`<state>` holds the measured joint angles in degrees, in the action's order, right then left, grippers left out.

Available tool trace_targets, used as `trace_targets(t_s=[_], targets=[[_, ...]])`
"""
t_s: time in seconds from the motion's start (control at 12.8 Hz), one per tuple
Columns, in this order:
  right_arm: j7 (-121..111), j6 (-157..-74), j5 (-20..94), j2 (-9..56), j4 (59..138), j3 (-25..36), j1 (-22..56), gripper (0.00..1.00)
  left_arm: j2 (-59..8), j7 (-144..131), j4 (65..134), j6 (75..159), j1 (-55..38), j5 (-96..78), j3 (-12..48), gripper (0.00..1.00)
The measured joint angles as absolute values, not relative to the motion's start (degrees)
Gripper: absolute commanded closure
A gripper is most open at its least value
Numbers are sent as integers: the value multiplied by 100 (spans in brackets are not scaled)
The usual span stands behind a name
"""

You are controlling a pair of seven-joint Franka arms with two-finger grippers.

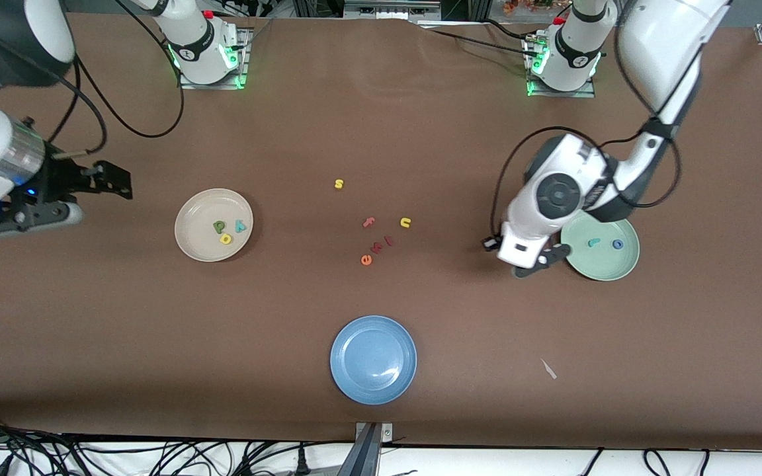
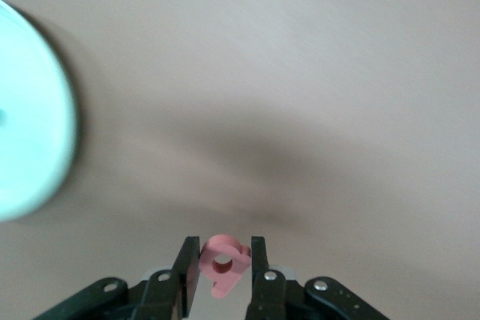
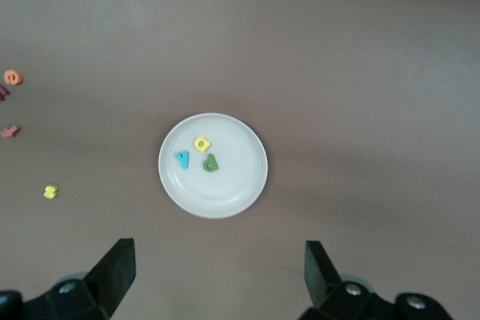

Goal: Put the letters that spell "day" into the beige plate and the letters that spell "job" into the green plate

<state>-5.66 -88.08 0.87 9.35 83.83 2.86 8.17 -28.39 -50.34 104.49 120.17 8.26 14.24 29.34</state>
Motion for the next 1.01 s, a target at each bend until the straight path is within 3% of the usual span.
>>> trace_targets(t_s=[0.31, 0.47, 0.78, 0.86, 1.01], targets=[[-566, -8536, 79, 343, 8677, 220, 662, 0, -2647, -2695, 10517, 11547, 2184, 1425, 2912, 95], [-568, -8536, 78, 332, 8708, 220, 649, 0, -2791, -1764, 10631, 11595, 2814, 1453, 2898, 88], [-568, -8542, 78, 369, 8759, 220, 645, 0, -3108, -1479, 10726, 11687, 2869, 1491, 2998, 84], [-568, -8542, 78, 379, 8768, 225, 639, 0, -3124, -1532, 10802, 11685, 2703, 1491, 3020, 73], [-569, -8553, 78, 379, 8755, 277, 604, 0, -3150, -1596, 10995, 11689, 2483, 1491, 3020, 35]])
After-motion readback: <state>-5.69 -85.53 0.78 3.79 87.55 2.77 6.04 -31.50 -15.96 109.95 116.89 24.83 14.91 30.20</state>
